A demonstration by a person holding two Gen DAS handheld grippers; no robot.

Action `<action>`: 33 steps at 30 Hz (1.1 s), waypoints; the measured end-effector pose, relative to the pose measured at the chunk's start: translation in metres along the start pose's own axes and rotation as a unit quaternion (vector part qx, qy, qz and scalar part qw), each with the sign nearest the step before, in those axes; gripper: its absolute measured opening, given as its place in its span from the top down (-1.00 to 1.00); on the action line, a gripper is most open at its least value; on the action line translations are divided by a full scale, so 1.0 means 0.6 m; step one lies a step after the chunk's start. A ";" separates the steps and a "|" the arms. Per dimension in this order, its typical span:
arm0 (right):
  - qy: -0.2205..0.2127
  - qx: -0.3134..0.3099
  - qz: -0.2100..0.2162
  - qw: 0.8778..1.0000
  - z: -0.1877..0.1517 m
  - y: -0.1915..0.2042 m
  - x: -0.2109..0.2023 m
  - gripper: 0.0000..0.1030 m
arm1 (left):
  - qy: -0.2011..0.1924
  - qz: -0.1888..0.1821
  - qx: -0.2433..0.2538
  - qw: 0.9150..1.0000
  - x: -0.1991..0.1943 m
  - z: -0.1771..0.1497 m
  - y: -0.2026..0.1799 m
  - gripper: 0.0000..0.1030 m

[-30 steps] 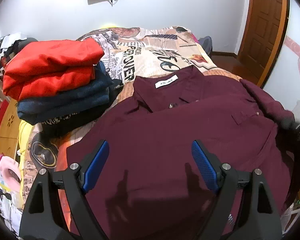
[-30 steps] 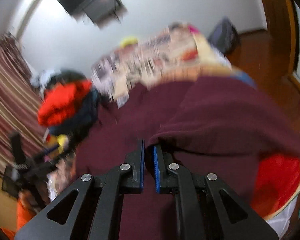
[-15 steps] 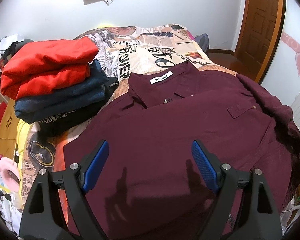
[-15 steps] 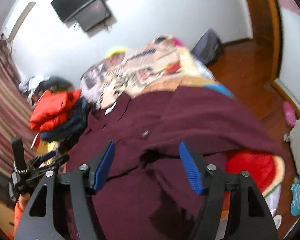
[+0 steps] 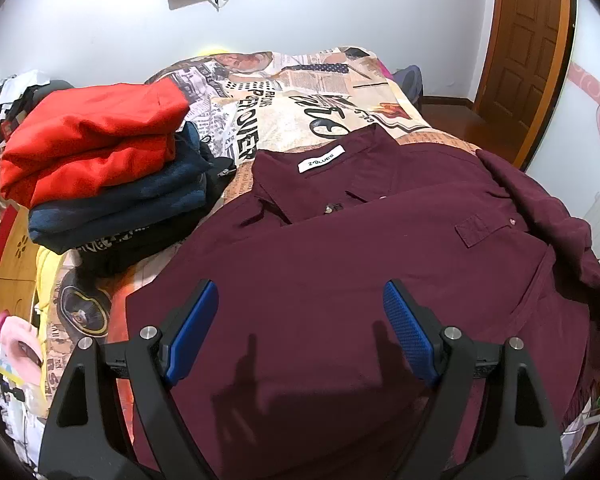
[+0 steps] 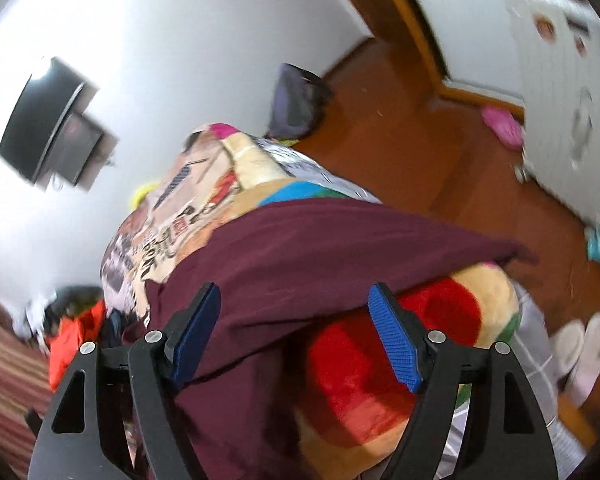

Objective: Fold large clothes

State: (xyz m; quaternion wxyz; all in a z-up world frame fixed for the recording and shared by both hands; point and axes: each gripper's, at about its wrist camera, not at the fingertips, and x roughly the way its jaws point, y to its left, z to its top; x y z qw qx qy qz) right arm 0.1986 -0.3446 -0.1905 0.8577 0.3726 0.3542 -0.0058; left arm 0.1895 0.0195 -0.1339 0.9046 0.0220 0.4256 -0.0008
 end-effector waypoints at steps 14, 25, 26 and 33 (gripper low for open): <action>0.031 0.056 -0.025 0.998 0.033 -0.064 0.092 0.27 | 0.001 -0.001 -0.004 1.000 0.007 0.001 -0.009 -0.63; -0.034 -0.058 -0.001 0.998 0.105 0.043 0.021 0.80 | -0.009 0.014 -0.036 0.999 -0.004 -0.010 0.046 -0.63; -0.048 -0.080 0.012 0.996 0.109 0.072 0.004 0.81 | -0.012 0.014 -0.039 0.999 -0.005 -0.010 0.051 -0.63; -0.093 -0.235 0.138 0.958 0.079 0.284 -0.095 0.83 | -0.032 0.018 -0.061 0.997 -0.026 -0.017 0.091 -0.63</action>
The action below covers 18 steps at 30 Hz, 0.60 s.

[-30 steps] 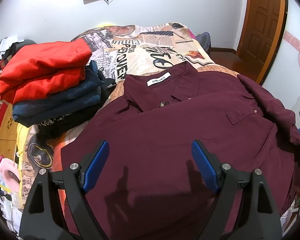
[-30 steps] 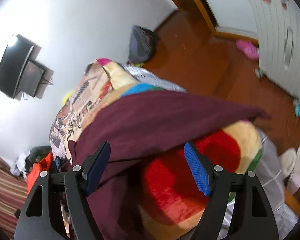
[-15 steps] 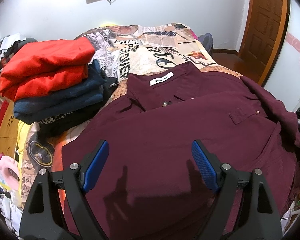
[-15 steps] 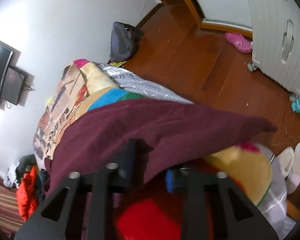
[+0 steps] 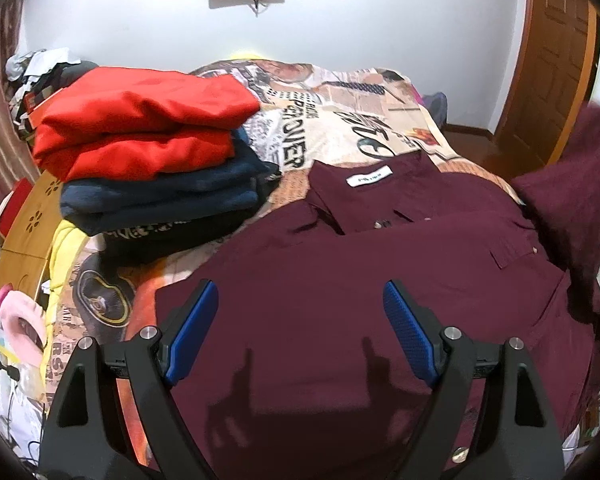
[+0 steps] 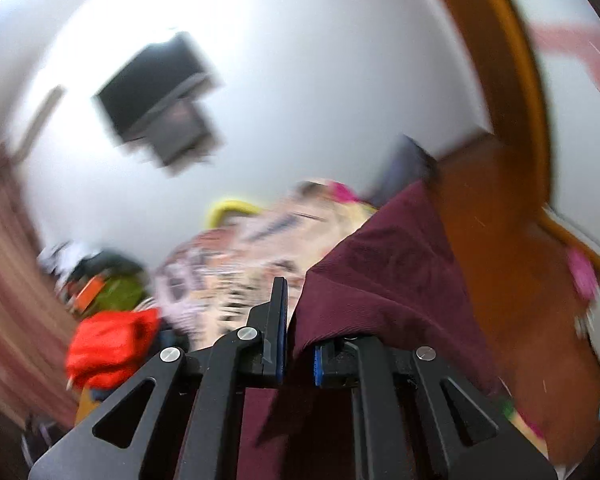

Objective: Fold large clothes

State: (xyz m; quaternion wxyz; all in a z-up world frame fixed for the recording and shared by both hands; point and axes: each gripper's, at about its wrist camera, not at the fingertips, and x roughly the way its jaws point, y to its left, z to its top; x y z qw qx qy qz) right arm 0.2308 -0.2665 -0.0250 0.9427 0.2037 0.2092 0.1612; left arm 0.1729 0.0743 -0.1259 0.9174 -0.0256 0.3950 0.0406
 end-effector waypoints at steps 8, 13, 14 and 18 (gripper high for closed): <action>0.090 -0.120 0.166 0.975 -0.076 0.248 0.045 0.83 | -0.026 0.017 -0.034 0.999 -0.036 -0.009 0.069 -0.63; 0.243 -0.178 0.174 0.938 -0.236 0.321 0.141 0.83 | -0.028 0.032 -0.061 0.997 -0.055 -0.027 0.120 -0.63; 0.275 -0.181 0.176 0.928 -0.264 0.318 0.155 0.83 | -0.027 0.034 -0.064 0.997 -0.057 -0.031 0.126 -0.63; 0.391 -0.211 0.136 0.885 -0.402 0.315 0.206 0.79 | -0.016 0.041 -0.075 0.996 -0.064 -0.052 0.147 -0.63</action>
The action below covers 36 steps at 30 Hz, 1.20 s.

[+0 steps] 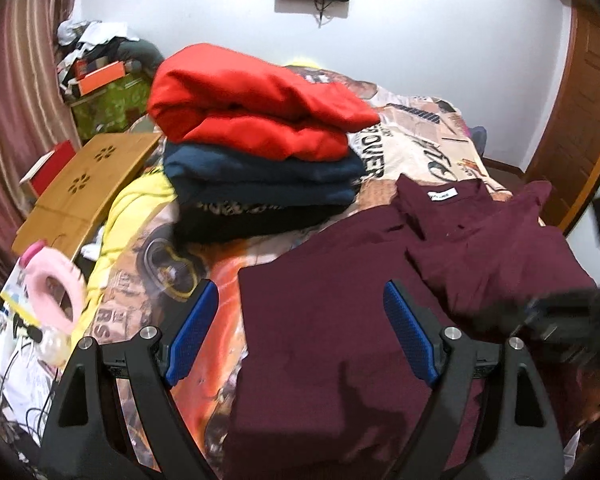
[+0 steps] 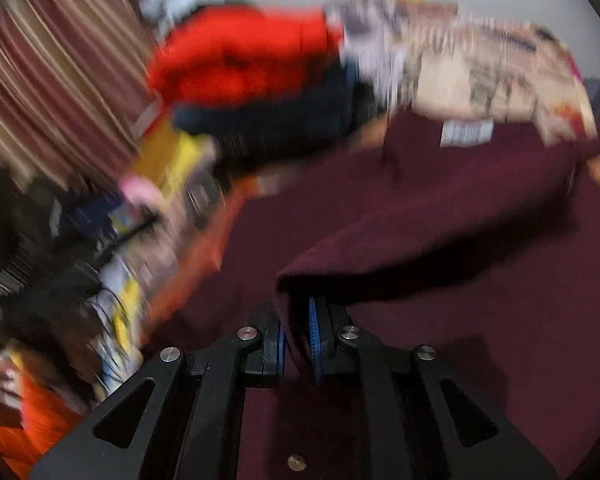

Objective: Fold large clothes

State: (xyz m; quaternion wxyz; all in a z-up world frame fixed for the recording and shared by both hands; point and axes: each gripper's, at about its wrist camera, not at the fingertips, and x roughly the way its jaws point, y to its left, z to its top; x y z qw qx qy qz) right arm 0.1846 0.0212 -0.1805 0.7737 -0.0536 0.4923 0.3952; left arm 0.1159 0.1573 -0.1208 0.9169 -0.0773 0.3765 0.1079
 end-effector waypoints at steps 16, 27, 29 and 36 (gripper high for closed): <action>-0.092 0.046 -0.030 0.994 -0.037 -0.060 -0.153 -0.03 | -0.023 -0.050 0.118 0.991 -0.020 0.039 -0.151 -0.63; -0.202 0.141 -0.163 0.955 -0.097 -0.205 -0.286 -0.24 | 0.025 -0.122 0.208 0.970 0.053 0.048 -0.325 -0.63; -0.206 0.173 -0.169 0.948 -0.112 -0.234 -0.296 -0.24 | 0.046 -0.131 0.221 0.965 0.077 0.043 -0.354 -0.63; -0.218 0.247 -0.173 0.928 -0.156 -0.291 -0.322 -0.24 | 0.095 -0.130 0.234 0.959 0.160 0.040 -0.415 -0.31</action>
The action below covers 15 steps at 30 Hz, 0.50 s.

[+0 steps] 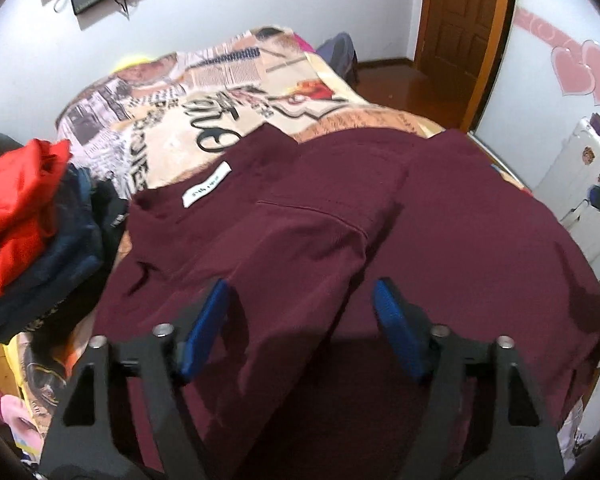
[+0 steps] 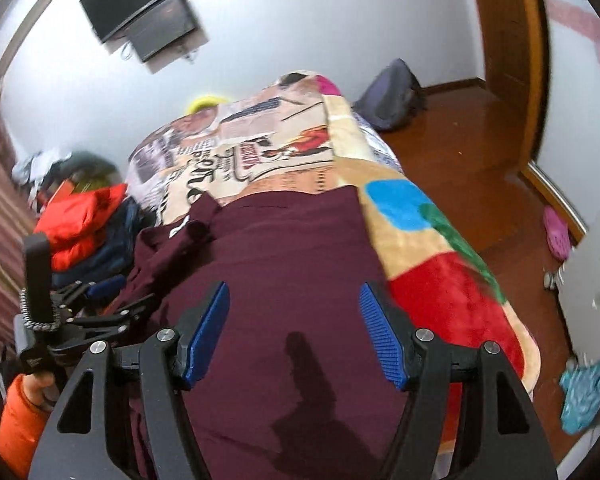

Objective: Fold large clothes

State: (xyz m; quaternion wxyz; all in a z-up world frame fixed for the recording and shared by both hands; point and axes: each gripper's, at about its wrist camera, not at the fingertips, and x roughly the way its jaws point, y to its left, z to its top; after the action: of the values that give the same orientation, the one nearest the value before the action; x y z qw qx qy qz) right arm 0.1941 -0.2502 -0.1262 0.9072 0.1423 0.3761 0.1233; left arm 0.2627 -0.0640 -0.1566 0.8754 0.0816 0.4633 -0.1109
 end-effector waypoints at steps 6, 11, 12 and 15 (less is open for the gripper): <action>0.006 0.007 -0.009 1.000 -0.007 -0.024 -0.005 -0.24 | 0.008 -0.026 -0.026 0.999 0.019 0.009 0.021 0.70; 0.010 -0.012 -0.012 1.000 -0.008 -0.018 0.001 -0.24 | -0.039 -0.037 -0.065 0.996 -0.041 0.006 0.067 0.89; 0.011 -0.015 -0.011 1.000 -0.008 -0.016 0.001 -0.24 | -0.051 -0.035 -0.076 0.995 -0.060 0.003 0.082 0.91; 0.010 -0.021 -0.006 1.000 -0.006 -0.008 0.003 -0.24 | -0.085 -0.023 -0.101 0.991 -0.111 -0.007 0.125 0.93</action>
State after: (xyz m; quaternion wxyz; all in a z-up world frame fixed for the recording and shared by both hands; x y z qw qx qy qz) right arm 0.1933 -0.2535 -0.1315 0.9069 0.1192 0.3837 0.1270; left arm 0.2430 0.0169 -0.1006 0.9126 -0.0279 0.3977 -0.0906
